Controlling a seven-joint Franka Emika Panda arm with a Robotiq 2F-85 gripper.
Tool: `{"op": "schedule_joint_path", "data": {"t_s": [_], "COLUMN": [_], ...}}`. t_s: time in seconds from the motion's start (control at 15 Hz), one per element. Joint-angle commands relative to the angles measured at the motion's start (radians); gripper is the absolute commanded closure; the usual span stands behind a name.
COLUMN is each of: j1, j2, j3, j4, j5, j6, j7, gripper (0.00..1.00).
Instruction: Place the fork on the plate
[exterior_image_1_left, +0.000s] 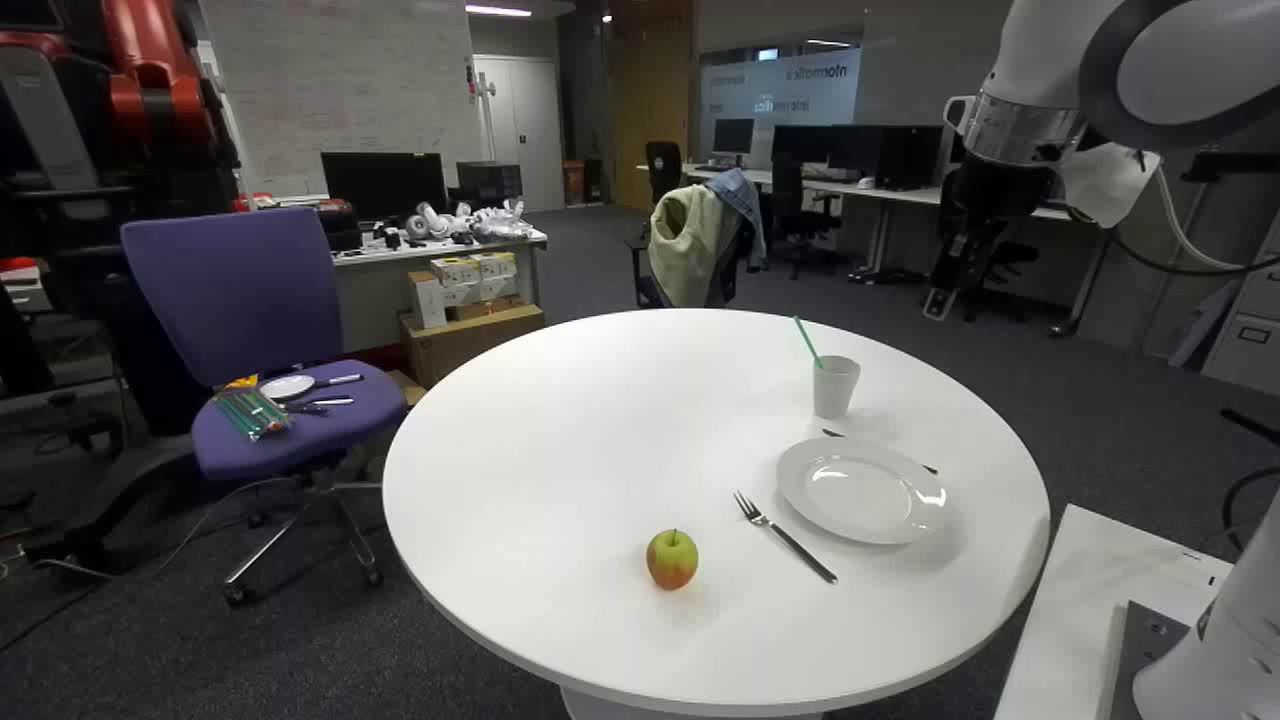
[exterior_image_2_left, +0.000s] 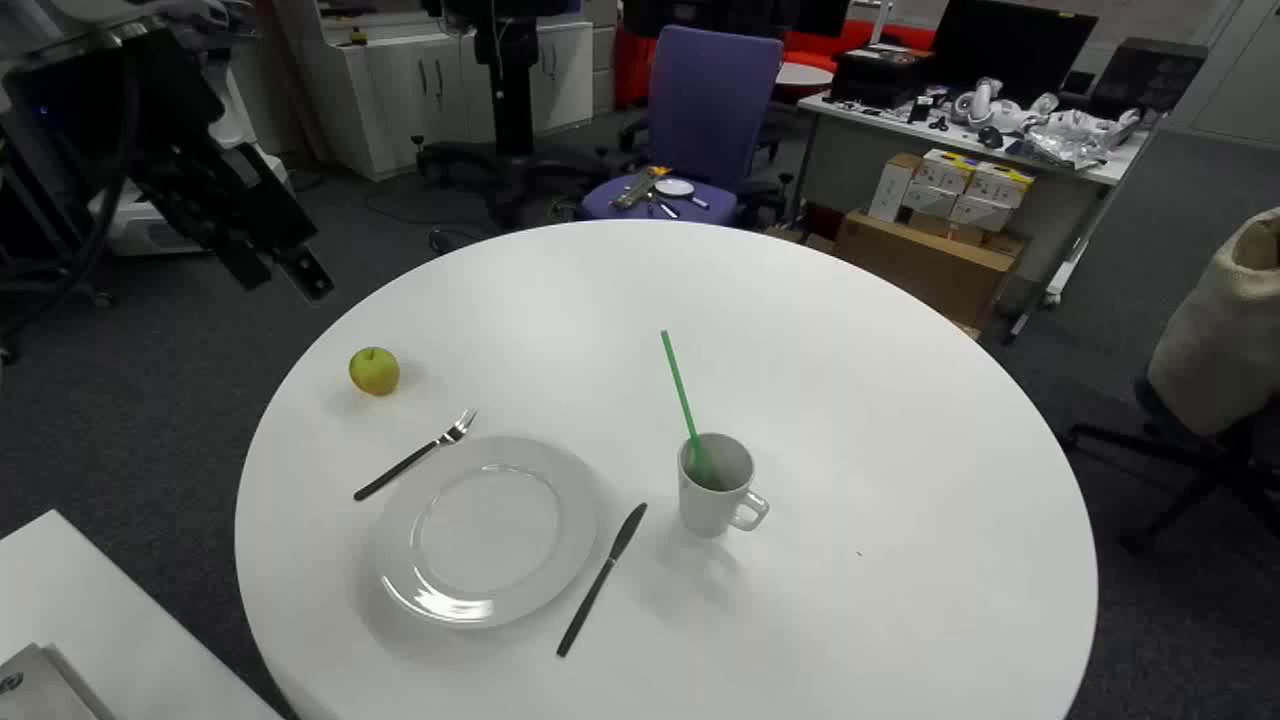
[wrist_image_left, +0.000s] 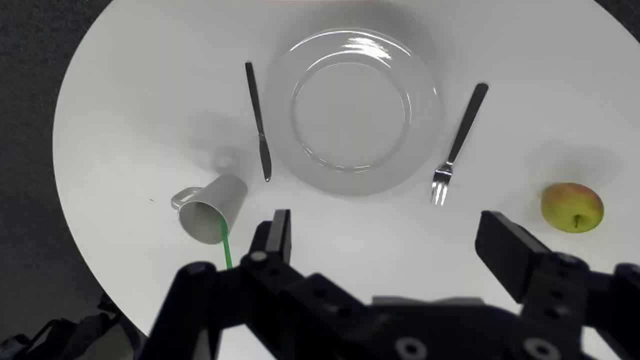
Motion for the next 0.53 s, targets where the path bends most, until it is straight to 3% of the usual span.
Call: {"op": "schedule_joint_path", "data": {"t_s": [0.0,0.47], "j1": [0.008,0.015], "j2": [0.001,0.121], "j3": [-0.006,0.002], "j4": [0.003,0.013], "j5": [-0.006,-0.004], "j6": [-0.005,0.036], "j7": [0.005,0.019], "gripper": [0.0,0.0]}}
